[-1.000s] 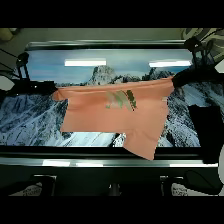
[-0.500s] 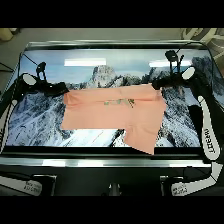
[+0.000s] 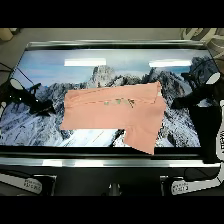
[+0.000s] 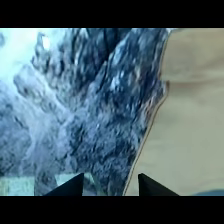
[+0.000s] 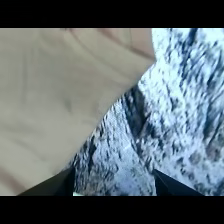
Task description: Fold the shirts.
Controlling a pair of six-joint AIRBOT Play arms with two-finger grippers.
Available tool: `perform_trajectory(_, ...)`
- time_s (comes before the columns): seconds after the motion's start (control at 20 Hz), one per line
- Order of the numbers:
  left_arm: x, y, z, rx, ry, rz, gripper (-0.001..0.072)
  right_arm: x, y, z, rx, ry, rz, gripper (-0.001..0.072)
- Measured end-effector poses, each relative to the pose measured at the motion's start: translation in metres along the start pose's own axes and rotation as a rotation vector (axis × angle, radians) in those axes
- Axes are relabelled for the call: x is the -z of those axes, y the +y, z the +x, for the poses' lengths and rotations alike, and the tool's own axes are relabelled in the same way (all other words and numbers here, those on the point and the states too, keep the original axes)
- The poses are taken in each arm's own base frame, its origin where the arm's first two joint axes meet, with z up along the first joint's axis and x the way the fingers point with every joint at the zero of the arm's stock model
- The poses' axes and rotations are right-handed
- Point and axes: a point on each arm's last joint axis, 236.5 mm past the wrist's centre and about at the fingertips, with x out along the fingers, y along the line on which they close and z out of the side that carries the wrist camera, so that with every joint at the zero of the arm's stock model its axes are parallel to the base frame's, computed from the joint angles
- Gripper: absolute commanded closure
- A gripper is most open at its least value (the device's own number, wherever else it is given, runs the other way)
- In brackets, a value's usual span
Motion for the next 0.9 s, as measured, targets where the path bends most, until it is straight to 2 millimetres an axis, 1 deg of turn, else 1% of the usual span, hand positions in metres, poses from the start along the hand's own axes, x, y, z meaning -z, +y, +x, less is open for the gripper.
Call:
perform_trajectory(0.1,0.024,0.006,0.014,0.011,0.089,-0.006,0.0305,0.025,0.004,0.006,-0.048,0.074,0.011,0.0220)
perform_trajectory(0.2,0.041,0.003,0.027,0.029,0.148,-0.003,0.0305,0.040,0.011,0.011,-0.090,0.122,0.017,0.0220)
perform_trajectory(0.3,0.052,-0.002,0.037,0.043,0.188,0.007,0.0305,0.050,0.015,0.013,-0.115,0.150,0.022,0.0220)
perform_trajectory(0.45,0.061,-0.015,0.050,0.057,0.210,0.028,0.0314,0.056,0.018,0.015,-0.132,0.171,0.024,0.0220)
perform_trajectory(0.5,0.063,-0.019,0.054,0.060,0.217,0.037,0.0335,0.057,0.019,0.015,-0.137,0.175,0.023,0.0220)
perform_trajectory(0.65,0.060,-0.028,0.061,0.057,0.197,0.056,0.0523,0.060,0.019,0.015,-0.142,0.183,0.026,0.0220)
perform_trajectory(0.7,0.058,-0.030,0.063,0.055,0.187,0.056,0.0672,0.061,0.020,0.016,-0.143,0.184,0.026,0.0219)
perform_trajectory(0.8,0.054,-0.032,0.065,0.049,0.168,0.057,0.0678,0.066,0.023,0.017,-0.142,0.181,0.022,0.0219)
perform_trajectory(0.9,0.050,-0.034,0.065,0.048,0.149,0.060,0.0679,0.074,0.029,0.023,-0.150,0.180,0.023,0.0217)
